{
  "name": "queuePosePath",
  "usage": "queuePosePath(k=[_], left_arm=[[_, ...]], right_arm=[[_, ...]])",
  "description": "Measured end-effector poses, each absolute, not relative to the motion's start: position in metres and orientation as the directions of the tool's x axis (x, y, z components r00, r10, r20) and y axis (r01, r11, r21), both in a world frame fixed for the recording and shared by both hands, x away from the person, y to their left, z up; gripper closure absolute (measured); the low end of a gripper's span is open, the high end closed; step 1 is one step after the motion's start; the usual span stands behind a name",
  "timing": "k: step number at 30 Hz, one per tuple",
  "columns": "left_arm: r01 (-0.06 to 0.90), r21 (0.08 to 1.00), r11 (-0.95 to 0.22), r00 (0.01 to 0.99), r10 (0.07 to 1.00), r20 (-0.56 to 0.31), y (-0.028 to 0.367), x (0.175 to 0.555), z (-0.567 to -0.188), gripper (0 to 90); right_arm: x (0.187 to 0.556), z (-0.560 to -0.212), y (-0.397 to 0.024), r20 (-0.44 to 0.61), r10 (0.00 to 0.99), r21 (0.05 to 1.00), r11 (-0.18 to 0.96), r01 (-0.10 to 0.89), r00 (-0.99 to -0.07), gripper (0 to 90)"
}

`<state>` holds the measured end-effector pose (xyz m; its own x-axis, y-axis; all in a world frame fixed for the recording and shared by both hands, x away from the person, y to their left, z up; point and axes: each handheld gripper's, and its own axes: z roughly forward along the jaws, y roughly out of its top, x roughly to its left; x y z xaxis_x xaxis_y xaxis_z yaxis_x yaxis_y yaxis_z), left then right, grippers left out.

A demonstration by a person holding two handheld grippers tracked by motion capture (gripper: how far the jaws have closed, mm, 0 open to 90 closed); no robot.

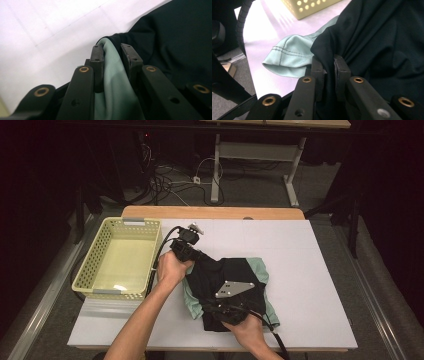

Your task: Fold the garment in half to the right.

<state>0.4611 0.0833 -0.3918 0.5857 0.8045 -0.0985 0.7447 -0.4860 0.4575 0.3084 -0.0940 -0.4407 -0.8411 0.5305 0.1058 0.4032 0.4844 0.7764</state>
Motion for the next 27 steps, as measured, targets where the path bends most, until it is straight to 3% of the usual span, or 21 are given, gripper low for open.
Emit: queuePosePath(k=[27], left_arm=[[0.668,0.61,-0.426,0.686,0.67,-0.283,0.03,0.471,-0.379,79.7]], right_arm=[[0.304,-0.436,-0.163,0.055,0.651,0.782,0.443,0.438,-0.757,82.2]])
